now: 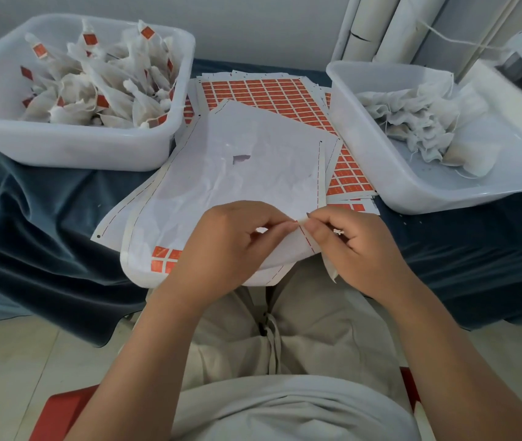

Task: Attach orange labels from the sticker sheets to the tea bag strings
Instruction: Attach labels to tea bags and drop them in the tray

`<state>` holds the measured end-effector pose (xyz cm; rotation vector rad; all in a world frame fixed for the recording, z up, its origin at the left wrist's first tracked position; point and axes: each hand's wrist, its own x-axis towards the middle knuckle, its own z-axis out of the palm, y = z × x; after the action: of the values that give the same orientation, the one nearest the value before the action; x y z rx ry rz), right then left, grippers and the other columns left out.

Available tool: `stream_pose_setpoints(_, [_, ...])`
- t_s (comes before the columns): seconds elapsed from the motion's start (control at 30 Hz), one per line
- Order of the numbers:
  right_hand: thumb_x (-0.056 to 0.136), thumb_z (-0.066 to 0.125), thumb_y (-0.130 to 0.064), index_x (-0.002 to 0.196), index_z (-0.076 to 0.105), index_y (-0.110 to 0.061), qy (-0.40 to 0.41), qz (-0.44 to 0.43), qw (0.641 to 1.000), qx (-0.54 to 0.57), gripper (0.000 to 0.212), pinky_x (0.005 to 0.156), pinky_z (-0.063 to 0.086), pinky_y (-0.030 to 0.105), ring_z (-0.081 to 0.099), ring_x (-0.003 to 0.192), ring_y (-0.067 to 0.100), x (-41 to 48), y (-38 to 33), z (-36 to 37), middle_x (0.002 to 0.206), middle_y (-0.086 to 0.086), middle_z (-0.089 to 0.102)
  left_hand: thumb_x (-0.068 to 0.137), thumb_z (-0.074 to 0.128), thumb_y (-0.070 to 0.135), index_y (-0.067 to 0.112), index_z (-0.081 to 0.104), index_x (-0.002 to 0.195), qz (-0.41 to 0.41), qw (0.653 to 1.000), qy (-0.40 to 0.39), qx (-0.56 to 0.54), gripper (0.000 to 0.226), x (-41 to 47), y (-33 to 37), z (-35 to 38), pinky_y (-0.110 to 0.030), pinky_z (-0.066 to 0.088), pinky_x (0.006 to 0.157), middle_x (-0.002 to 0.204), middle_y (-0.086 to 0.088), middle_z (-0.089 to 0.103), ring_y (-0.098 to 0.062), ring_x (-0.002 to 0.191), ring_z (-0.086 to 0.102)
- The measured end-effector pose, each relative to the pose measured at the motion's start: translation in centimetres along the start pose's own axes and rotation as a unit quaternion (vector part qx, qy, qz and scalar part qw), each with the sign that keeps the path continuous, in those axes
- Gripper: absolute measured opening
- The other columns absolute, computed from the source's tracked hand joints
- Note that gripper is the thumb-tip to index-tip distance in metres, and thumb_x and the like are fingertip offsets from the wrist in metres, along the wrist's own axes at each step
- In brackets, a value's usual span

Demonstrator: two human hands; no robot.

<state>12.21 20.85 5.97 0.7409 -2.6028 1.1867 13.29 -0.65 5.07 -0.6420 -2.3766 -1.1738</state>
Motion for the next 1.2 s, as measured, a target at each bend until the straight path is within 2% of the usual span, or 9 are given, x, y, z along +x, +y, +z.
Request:
stream_pose_setpoints(0.23, [0.105,0.053,-0.037,0.084,0.067,-0.021,-0.003,-0.012,1.000,-0.004,0.029,0.056,0.040,0.020,0.055,0.063,0.012,0.0,1.1,-0.7,0.069,-0.008,0.059,0.102,0.065,0.031,0.036,0.070,0.080,-0.246,0.956,0.126,-0.100,0.023,0.3,0.8,0.5,-0.008,0.044,0.065,0.077,0.022,0.069,0.000,0.072,0.063])
stream_pose_setpoints(0.37, [0.101,0.056,-0.052,0.084,0.071,-0.034,-0.020,0.085,0.996,-0.021,0.029,0.065,0.045,0.017,0.064,0.074,0.006,0.0,2.4,-2.2,0.080,-0.016,0.070,0.100,0.068,0.042,0.034,0.080,0.094,-0.348,0.878,0.226,-0.239,0.016,0.5,0.6,-0.6,-0.013,0.049,0.057,0.073,0.013,0.071,-0.002,0.063,0.063])
stream_pose_setpoints(0.5, [0.083,0.051,-0.078,0.080,0.071,-0.022,0.013,0.202,0.977,-0.068,0.059,0.064,0.049,0.028,0.065,0.070,0.004,0.5,2.9,-4.2,0.080,-0.014,0.072,0.101,0.068,0.040,0.028,0.082,0.101,-0.402,0.796,0.222,-0.394,0.019,0.7,1.3,-0.9,-0.018,0.052,0.061,0.095,0.005,0.079,-0.008,0.080,0.073])
stream_pose_setpoints(0.6, [0.089,0.058,-0.077,0.087,0.072,-0.031,0.097,0.175,0.980,-0.009,0.049,0.056,0.047,0.023,0.061,0.057,0.016,0.3,0.7,-5.1,0.074,-0.001,0.071,0.103,0.066,0.036,0.028,0.083,0.092,-0.401,0.787,0.194,-0.427,0.021,0.7,2.6,-0.1,-0.015,0.050,0.052,0.090,0.005,0.079,-0.007,0.069,0.073])
stream_pose_setpoints(0.73, [0.087,0.065,-0.070,0.107,0.074,-0.047,0.012,0.167,0.982,0.088,0.031,0.056,0.054,0.025,0.067,0.066,0.008,0.0,-3.0,-2.2,0.085,-0.005,0.074,0.101,0.067,0.035,0.030,0.082,0.083,-0.421,0.770,0.151,-0.456,0.024,0.4,4.4,1.6,-0.013,0.044,0.046,0.057,0.014,0.059,-0.001,0.047,0.055])
stream_pose_setpoints(0.83, [0.094,0.070,-0.049,0.101,0.078,-0.044,-0.013,0.143,0.981,0.127,0.012,0.055,0.043,0.040,0.054,0.066,0.034,-0.2,-4.1,-0.2,0.069,0.001,0.064,0.100,0.068,0.037,0.030,0.083,0.095,-0.414,0.782,0.130,-0.447,0.018,0.2,4.8,2.4,-0.013,0.042,0.053,0.067,0.014,0.060,0.000,0.057,0.052])
stream_pose_setpoints(0.97, [0.095,0.062,-0.031,0.085,0.077,-0.041,-0.003,0.133,0.982,0.134,0.021,0.057,0.045,0.031,0.058,0.064,0.020,-0.3,-3.8,-0.1,0.078,-0.008,0.072,0.099,0.067,0.040,0.028,0.082,0.102,-0.417,0.791,0.141,-0.425,0.019,0.1,5.1,2.7,-0.018,0.043,0.059,0.076,0.014,0.067,-0.003,0.066,0.056])
stream_pose_setpoints(1.1, [0.093,0.062,-0.035,0.084,0.078,-0.037,0.007,0.158,0.981,0.111,0.019,0.059,0.047,0.017,0.065,0.069,0.007,-0.2,-3.1,-0.9,0.082,-0.012,0.075,0.099,0.067,0.038,0.027,0.082,0.099,-0.431,0.774,0.139,-0.443,0.018,0.1,4.7,2.3,-0.017,0.047,0.058,0.082,0.003,0.073,-0.008,0.070,0.063])
stream_pose_setpoints(1.2, [0.091,0.065,-0.054,0.089,0.079,-0.036,-0.018,0.160,0.979,0.122,0.023,0.066,0.054,0.035,0.068,0.071,0.015,-0.2,-3.0,-1.1,0.078,-0.007,0.073,0.099,0.067,0.039,0.030,0.083,0.099,-0.408,0.802,0.145,-0.413,0.018,0.0,4.6,2.5,-0.018,0.049,0.064,0.087,0.007,0.075,-0.008,0.075,0.064])
